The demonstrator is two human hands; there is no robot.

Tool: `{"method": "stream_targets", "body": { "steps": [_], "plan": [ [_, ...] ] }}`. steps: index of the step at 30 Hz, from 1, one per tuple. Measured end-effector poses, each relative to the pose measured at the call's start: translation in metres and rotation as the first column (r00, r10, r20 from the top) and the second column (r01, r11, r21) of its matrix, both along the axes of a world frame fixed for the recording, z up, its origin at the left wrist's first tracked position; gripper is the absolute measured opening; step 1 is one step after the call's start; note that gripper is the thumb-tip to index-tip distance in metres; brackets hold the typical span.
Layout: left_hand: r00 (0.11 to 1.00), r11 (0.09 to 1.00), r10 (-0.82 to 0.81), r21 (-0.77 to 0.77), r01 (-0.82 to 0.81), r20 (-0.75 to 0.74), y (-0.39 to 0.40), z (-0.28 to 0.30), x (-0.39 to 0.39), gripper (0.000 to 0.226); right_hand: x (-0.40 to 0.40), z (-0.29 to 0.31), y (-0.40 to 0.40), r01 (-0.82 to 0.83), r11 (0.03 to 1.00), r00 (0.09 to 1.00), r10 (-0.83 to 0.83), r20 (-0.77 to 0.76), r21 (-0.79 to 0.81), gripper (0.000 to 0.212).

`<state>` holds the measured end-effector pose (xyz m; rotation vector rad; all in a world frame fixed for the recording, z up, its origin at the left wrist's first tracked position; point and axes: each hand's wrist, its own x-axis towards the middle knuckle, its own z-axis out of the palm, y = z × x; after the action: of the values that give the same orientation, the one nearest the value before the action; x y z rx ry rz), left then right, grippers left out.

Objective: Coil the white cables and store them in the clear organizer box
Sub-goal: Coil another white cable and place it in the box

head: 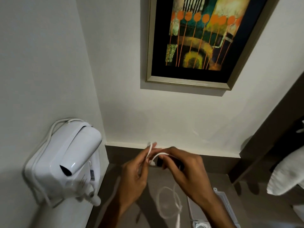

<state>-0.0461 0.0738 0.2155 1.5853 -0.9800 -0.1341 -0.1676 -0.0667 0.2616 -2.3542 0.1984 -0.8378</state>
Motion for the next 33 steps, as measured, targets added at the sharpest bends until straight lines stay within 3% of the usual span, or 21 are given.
{"method": "stream_targets", "body": {
  "steps": [2,5,8,11,13,14,15,17,18,20,22,24,25,27,28,30,32,33],
  "plan": [
    [0.999,0.999,-0.047,0.023,0.047,-0.025,0.001,0.004,-0.004,0.048,0.005,0.006,-0.012,0.058,0.998,0.996,-0.057,0.066,-0.014,0.008],
    [0.910,0.951,-0.299,-0.014,0.309,-0.287,0.002,0.014,-0.005,0.033,0.011,0.011,-0.030,0.047,0.999,0.995,-0.046,0.087,-0.006,0.005],
    [0.724,0.862,-0.505,-0.225,0.454,-0.470,0.005,0.025,-0.003,0.044,0.020,0.002,-0.041,0.058,0.998,0.995,-0.058,0.077,0.009,0.012],
    [0.575,0.766,-0.643,-0.418,0.489,-0.506,0.006,0.026,-0.001,0.070,0.025,-0.025,-0.031,0.037,0.982,0.999,-0.035,-0.010,0.183,0.018],
    [0.524,0.727,-0.686,-0.508,0.462,-0.505,0.010,0.024,-0.002,0.079,0.021,-0.051,-0.009,0.004,0.976,0.988,0.030,-0.149,0.217,0.020],
    [0.537,0.728,-0.683,-0.519,0.448,-0.494,0.009,0.024,0.001,0.080,0.017,-0.062,0.004,-0.012,0.972,0.971,0.068,-0.230,0.236,0.022],
    [0.606,0.778,-0.623,-0.466,0.421,-0.494,0.009,0.023,0.004,0.081,0.013,-0.071,0.015,-0.019,0.965,0.949,0.100,-0.300,0.261,0.022],
    [0.785,0.912,-0.404,-0.271,0.307,-0.470,-0.004,0.030,0.017,0.087,0.003,-0.077,0.031,0.009,0.969,0.911,0.094,-0.401,0.249,0.013],
    [0.816,0.951,-0.310,-0.178,0.254,-0.489,-0.010,0.033,0.021,0.090,-0.001,-0.074,0.034,0.034,0.980,0.905,0.052,-0.422,0.194,0.014],
    [0.892,0.987,-0.149,-0.004,0.163,-0.427,-0.011,0.031,0.016,0.102,-0.009,-0.058,0.033,0.069,0.997,0.924,-0.053,-0.378,0.029,0.023],
    [0.961,0.982,-0.137,0.095,0.164,-0.239,0.000,0.009,0.000,0.086,-0.014,-0.031,0.022,0.087,0.992,0.962,-0.108,-0.252,-0.094,0.023],
    [0.958,0.968,-0.171,0.143,0.207,-0.229,0.002,0.010,-0.015,0.068,-0.012,-0.007,0.002,0.129,0.974,0.980,-0.154,-0.123,-0.187,0.014],
    [0.924,0.951,-0.242,0.116,0.287,-0.297,0.001,0.015,-0.019,0.075,-0.009,0.002,-0.011,0.156,0.964,0.983,-0.174,-0.065,-0.217,0.009],
    [0.805,0.920,-0.338,0.010,0.392,-0.487,-0.008,0.026,-0.017,0.127,0.002,0.009,-0.035,0.176,0.965,0.983,-0.182,-0.015,-0.197,0.005],
    [0.735,0.894,-0.400,-0.057,0.444,-0.548,-0.007,0.030,-0.016,0.138,0.007,0.007,-0.045,0.160,0.978,0.986,-0.164,-0.013,-0.136,0.009],
    [0.618,0.840,-0.528,-0.252,0.481,-0.582,-0.006,0.033,-0.014,0.120,0.015,-0.005,-0.059,0.061,0.992,0.998,-0.062,0.002,0.109,0.018],
    [0.449,0.769,-0.627,-0.414,0.486,-0.637,-0.006,0.024,-0.009,0.110,0.020,-0.022,-0.059,-0.057,0.922,0.998,0.047,0.035,0.383,0.024],
    [0.407,0.748,-0.655,-0.470,0.468,-0.637,-0.005,0.024,-0.007,0.109,0.021,-0.033,-0.053,-0.095,0.873,0.995,0.082,0.048,0.479,0.024]
  ]
}}
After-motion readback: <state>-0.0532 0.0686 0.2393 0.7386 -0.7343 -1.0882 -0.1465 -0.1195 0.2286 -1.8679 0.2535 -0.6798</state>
